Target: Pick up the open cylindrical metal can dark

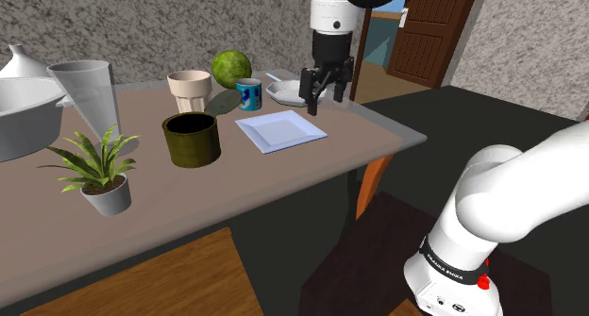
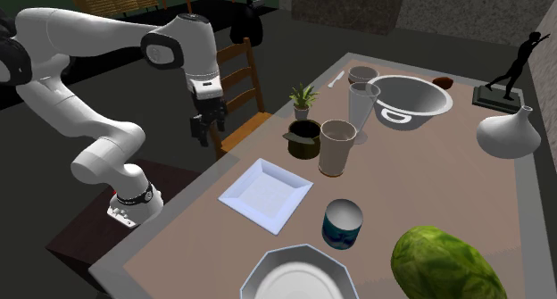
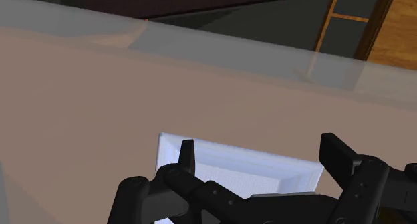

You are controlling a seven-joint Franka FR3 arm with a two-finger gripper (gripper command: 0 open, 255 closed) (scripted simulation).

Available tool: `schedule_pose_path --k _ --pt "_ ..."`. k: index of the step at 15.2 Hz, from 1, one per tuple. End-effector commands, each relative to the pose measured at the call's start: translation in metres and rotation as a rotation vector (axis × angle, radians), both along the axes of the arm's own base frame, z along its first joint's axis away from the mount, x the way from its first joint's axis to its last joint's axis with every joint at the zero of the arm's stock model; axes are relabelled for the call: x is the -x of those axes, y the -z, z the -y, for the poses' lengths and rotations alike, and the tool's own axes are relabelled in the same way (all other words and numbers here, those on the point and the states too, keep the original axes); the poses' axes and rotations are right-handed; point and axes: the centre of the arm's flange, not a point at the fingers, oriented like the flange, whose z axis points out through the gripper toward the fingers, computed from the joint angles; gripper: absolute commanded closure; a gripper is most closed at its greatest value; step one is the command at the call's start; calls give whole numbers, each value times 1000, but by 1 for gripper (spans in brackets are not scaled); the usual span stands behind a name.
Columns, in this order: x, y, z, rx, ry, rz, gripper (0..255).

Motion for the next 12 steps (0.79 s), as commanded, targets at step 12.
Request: schedule_pose_path --k 12 --pt "-116 25 -111 -73 430 38 0"
